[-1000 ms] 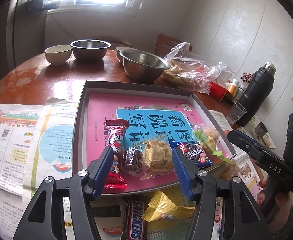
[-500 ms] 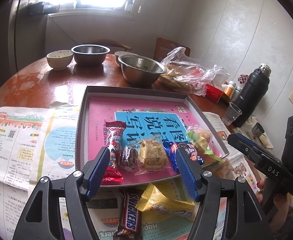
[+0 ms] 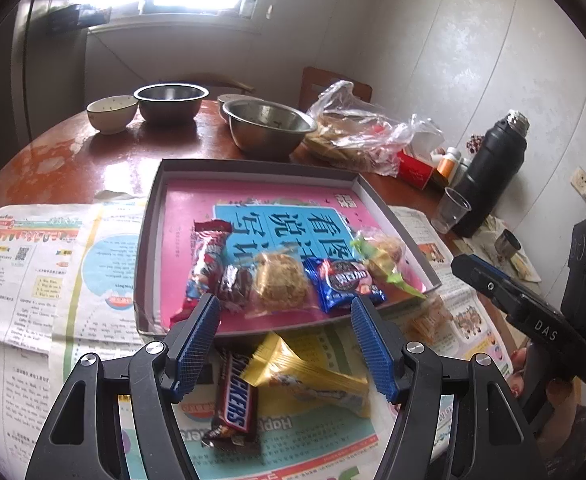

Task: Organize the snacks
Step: 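Withdraw both grippers from the tray toward the yellow wafer bar and Snickers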

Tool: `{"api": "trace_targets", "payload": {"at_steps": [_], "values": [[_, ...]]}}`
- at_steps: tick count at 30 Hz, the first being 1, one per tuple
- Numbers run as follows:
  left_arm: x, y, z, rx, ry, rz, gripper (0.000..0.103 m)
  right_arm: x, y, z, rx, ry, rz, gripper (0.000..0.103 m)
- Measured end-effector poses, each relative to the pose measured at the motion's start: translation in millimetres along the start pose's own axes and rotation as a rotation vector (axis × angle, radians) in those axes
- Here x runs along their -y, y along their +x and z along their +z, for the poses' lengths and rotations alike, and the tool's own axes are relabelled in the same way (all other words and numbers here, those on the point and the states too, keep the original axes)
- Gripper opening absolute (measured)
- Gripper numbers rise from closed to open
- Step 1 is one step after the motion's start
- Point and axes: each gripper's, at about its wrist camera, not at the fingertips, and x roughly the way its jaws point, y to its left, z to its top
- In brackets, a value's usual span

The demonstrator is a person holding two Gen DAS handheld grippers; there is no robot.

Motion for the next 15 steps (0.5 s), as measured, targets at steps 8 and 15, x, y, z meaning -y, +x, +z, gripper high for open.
{"api": "trace_targets", "payload": {"at_steps": [8, 15], "values": [[13, 2, -12, -0.036, 0.029, 0.002, 0.07, 8, -9, -8, -0.01, 0.01, -0.016, 0.063], [20, 1, -19, -0.053, 0.042, 0.003, 0.07, 10, -12, -16, -0.026, 0.014, -0.021, 0.063]]}}
